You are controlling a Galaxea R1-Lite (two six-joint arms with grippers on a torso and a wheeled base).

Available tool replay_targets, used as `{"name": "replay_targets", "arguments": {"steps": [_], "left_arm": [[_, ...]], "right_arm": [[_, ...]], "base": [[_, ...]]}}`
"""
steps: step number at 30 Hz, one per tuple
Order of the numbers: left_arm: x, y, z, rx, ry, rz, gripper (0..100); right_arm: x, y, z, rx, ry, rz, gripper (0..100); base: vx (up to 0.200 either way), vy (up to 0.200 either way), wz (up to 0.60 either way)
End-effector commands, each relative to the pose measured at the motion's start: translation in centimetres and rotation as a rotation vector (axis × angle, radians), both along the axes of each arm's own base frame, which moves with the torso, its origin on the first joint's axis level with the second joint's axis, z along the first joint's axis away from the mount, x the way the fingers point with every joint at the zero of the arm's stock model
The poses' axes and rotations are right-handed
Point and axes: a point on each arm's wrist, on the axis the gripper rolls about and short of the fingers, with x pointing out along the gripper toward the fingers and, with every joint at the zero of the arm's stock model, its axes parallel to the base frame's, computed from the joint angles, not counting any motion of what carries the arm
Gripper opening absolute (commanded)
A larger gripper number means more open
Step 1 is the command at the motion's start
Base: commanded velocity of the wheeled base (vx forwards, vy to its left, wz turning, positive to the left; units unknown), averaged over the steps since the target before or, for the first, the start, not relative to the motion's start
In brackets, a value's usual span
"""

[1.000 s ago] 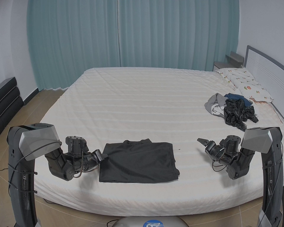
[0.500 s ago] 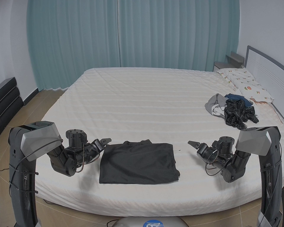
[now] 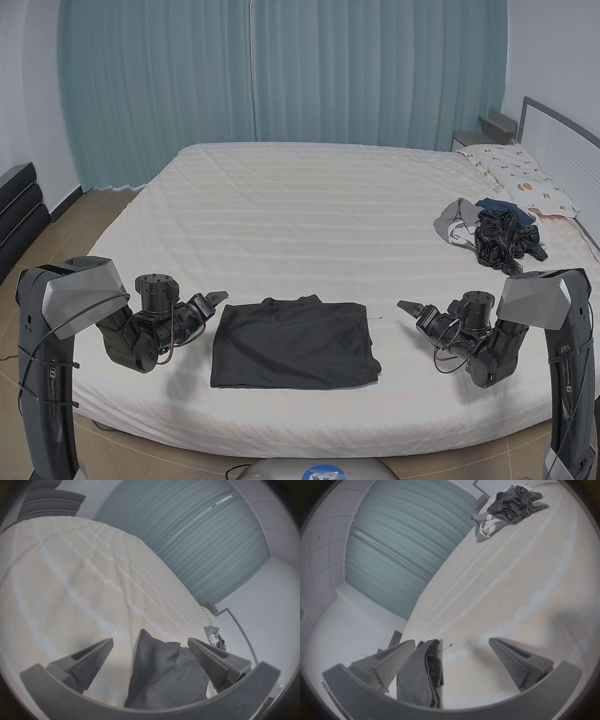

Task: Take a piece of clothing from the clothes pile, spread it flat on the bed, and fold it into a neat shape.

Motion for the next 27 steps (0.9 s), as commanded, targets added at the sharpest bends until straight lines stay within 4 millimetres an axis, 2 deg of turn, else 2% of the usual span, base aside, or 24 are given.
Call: {"name": "replay_targets", "arguments": {"steps": [1,11,23,27], "left_arm": [[0.0,0.0,-0.1,0.0,0.001,0.001,100],[-0.1,-0.1,-0.1,0.0,-0.008,0.001,100],[0.1,-2.3,0.2,-0.009,-0.033,-0.059,100],[0.4,-3.0,-0.6,-0.002,-0.028,-0.069,100]], "right_arm": [[0.0,0.0,-0.1,0.0,0.002,0.001,100],[0.0,0.1,-0.1,0.0,0.002,0.002,100],[0.2,0.1,-0.1,0.001,-0.004,0.002,100],[-0.1,0.4,-0.1,-0.001,0.001,0.012,100]], "base": [[0.0,0.2,0.0],[0.0,0.0,0.0],[0.2,0.0,0.0],[0.0,0.0,0.0]]}}
